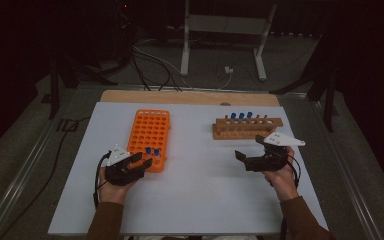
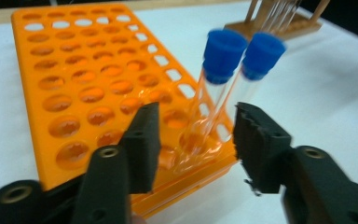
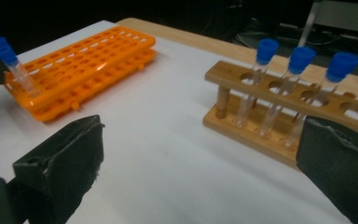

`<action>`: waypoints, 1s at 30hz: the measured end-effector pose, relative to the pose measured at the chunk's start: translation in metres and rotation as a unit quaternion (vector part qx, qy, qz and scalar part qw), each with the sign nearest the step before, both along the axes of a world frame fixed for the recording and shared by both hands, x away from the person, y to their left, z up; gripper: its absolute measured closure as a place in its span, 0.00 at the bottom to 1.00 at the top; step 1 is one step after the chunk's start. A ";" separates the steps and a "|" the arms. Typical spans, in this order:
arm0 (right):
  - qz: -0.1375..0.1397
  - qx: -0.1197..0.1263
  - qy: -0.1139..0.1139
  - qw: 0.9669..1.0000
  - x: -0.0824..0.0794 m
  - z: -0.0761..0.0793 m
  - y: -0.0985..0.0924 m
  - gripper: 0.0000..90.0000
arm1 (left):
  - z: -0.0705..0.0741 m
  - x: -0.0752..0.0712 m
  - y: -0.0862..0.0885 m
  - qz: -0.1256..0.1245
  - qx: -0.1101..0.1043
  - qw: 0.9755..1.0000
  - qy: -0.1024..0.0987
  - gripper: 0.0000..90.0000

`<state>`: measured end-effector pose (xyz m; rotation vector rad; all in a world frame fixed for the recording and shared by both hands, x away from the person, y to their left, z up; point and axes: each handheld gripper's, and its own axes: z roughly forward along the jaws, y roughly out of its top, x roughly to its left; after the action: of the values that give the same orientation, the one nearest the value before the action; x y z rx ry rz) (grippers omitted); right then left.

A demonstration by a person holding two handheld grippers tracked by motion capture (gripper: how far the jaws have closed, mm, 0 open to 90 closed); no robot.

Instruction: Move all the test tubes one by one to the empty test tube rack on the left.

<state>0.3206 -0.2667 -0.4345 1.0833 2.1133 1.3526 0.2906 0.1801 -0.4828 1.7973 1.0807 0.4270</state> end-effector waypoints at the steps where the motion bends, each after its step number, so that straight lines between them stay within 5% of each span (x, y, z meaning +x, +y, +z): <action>1: -0.001 0.000 -0.001 1.000 0.001 0.001 -0.001 0.01 | 0.001 -0.001 0.000 0.000 -0.006 1.000 -0.001 0.46; 14: -0.027 -0.023 -0.007 0.999 0.023 0.016 -0.010 0.01 | 0.008 -0.013 0.005 0.042 -0.017 0.999 -0.029 0.02; 30: -0.052 -0.008 -0.003 0.999 0.058 0.029 -0.010 0.01 | 0.006 -0.015 0.002 0.045 -0.019 0.998 -0.037 0.01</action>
<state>0.3784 -0.2767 -0.4058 1.1634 2.0316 1.2861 0.2761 0.1825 -0.4764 1.6916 1.1128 0.5210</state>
